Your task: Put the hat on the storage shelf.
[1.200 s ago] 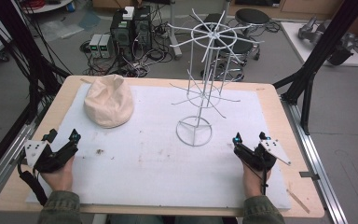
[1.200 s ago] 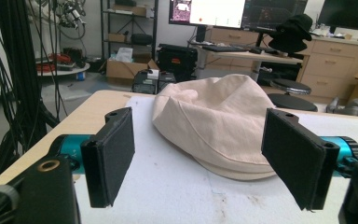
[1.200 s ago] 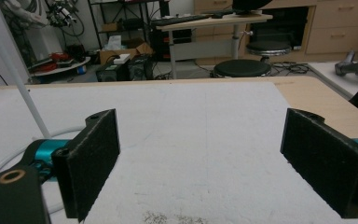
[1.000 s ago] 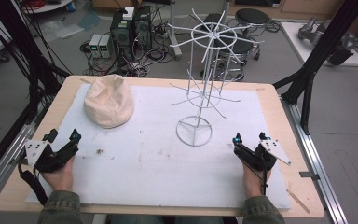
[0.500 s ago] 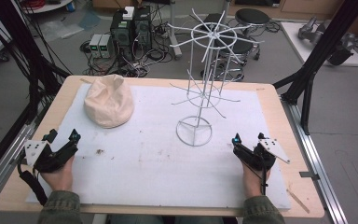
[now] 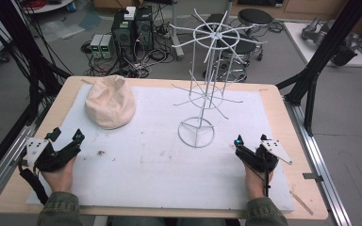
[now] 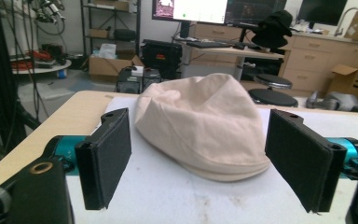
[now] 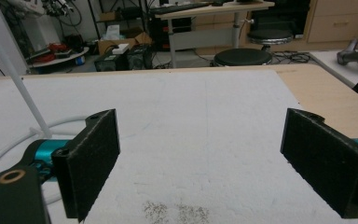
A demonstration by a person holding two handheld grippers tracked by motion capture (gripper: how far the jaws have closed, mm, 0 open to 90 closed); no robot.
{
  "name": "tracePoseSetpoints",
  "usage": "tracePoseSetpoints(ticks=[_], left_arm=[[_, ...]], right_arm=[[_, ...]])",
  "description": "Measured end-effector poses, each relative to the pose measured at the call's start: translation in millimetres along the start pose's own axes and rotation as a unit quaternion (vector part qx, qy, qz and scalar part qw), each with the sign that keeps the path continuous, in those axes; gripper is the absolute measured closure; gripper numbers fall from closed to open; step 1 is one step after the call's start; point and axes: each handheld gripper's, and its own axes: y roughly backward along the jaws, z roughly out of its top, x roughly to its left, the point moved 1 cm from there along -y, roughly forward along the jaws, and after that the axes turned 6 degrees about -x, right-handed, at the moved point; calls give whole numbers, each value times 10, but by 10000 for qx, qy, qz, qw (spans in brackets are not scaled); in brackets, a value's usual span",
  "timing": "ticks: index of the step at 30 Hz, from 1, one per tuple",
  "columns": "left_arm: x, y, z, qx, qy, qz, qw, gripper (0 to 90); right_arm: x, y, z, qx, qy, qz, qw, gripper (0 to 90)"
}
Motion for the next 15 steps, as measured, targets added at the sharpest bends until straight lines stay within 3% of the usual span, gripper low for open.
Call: tracePoseSetpoints(ticks=[6,9,15], left_arm=[[-47,-38,181,47,205,-326,9992,238],[-56,-65,218,45,233,-337,9992,238],[-72,-219,310,118,258,-320,9991,239]], right_arm=[[-9,0,-8,58,84,-107,9999,108],[-19,1,-8,78,116,-189,9997,108],[-12,11,1,15,129,-121,9998,108]])
